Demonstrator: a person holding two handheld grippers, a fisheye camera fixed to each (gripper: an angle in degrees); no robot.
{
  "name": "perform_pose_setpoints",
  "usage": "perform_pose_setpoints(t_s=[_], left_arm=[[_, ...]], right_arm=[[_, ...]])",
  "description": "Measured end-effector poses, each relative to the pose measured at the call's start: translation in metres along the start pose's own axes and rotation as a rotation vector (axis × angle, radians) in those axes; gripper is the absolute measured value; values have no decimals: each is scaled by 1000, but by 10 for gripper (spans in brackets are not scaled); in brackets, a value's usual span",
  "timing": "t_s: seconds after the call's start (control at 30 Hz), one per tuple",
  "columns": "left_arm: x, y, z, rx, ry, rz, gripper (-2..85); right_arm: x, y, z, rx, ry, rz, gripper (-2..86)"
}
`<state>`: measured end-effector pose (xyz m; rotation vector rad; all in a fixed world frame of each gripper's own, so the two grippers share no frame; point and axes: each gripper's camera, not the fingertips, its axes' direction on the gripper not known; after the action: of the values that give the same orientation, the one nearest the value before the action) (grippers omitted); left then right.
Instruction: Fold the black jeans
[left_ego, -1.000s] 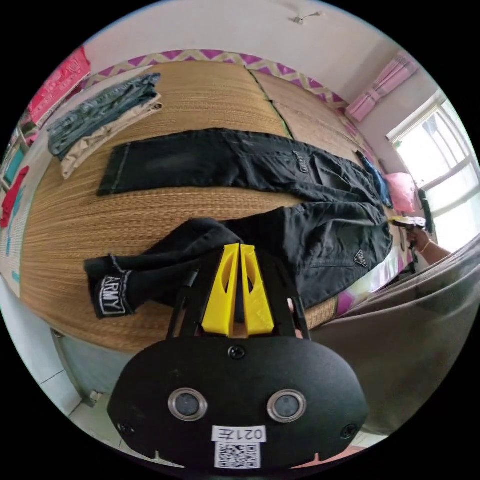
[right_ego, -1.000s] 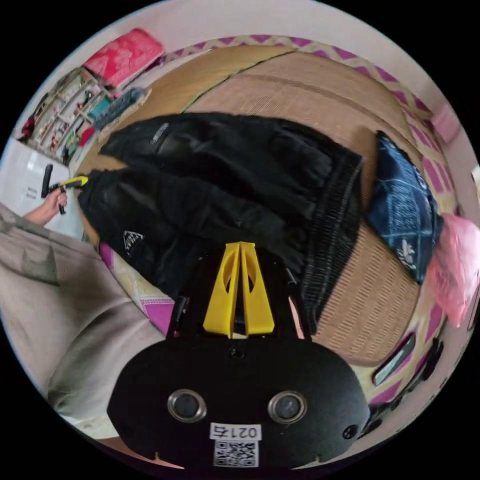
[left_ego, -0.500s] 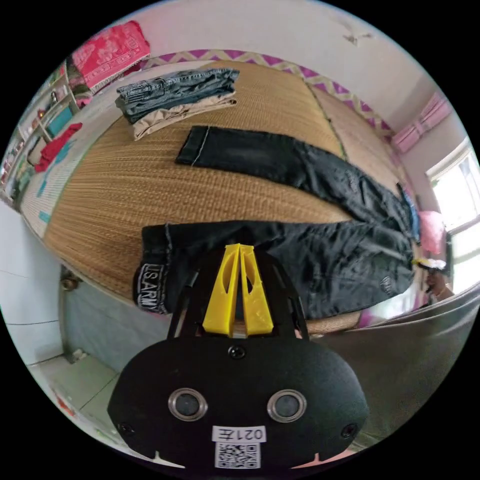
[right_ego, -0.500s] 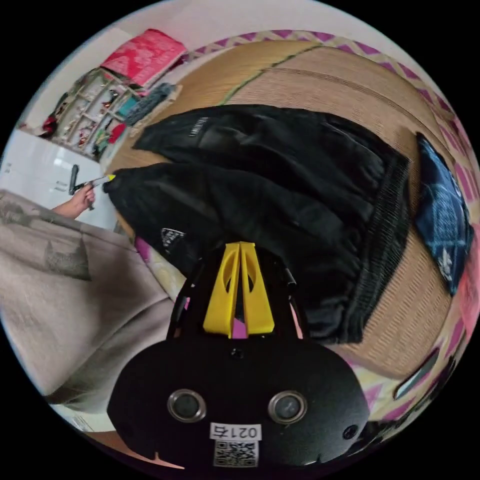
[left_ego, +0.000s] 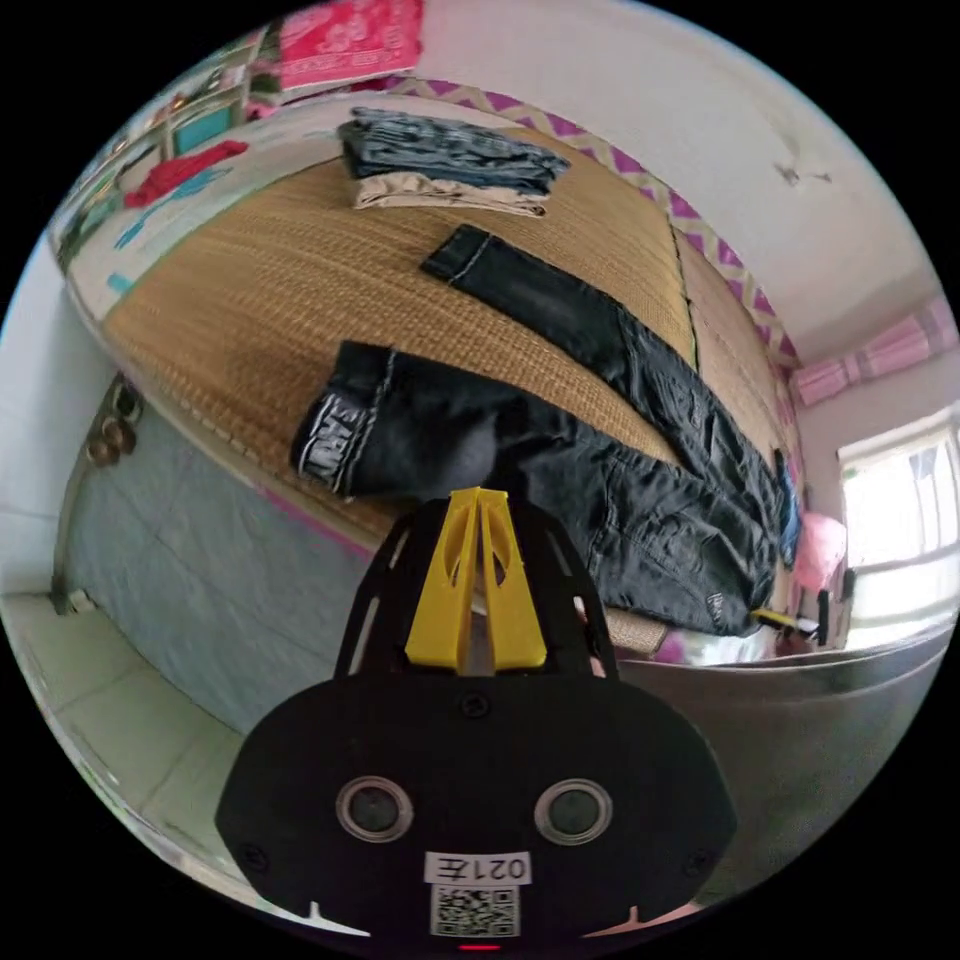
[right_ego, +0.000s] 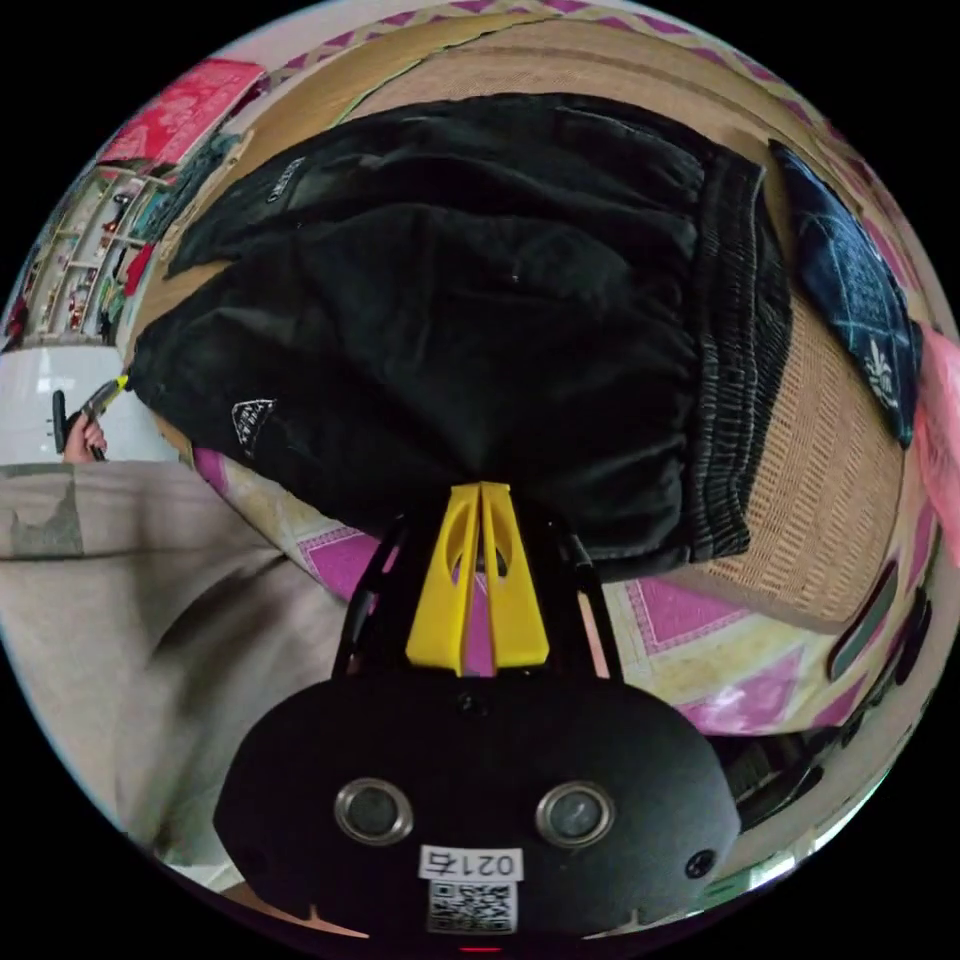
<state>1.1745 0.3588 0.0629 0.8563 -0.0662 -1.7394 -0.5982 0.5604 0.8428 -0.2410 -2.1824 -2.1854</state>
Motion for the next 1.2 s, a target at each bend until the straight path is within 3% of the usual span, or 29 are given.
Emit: perform_pose_setpoints(t_s=[0.17, 0.27, 0.4, 0.53, 0.7, 0.77, 0.9, 1.03, 1.1, 1.2], left_arm=[[-105, 84, -25, 123, 214, -391, 51], [-143, 114, -19, 208, 360, -516, 84], [-172, 124, -15, 232, 353, -588, 111], [-212, 126, -18, 261, 315, -636, 97], [-261, 107, -57, 222, 144, -661, 36], [-286, 112, -97, 310, 30, -700, 1], [-301, 114, -123, 324, 178, -537, 6], [-258, 123, -84, 73, 231, -313, 48], [-251, 142, -69, 47, 194, -336, 53], [-262, 193, -66, 153, 186, -485, 58]], right_arm=[[35, 67, -1, 191, -212, 340, 61], [62, 117, 21, 277, -405, 622, 81], [83, 174, 76, 388, -682, 950, 95], [83, 188, 113, 390, -775, 986, 101], [78, 191, 136, 363, -762, 954, 94], [79, 193, 141, 359, -749, 948, 92], [81, 196, 152, 360, -734, 937, 88], [81, 196, 164, 350, -718, 928, 86], [81, 197, 172, 349, -722, 930, 84], [79, 199, 178, 361, -740, 927, 85]])
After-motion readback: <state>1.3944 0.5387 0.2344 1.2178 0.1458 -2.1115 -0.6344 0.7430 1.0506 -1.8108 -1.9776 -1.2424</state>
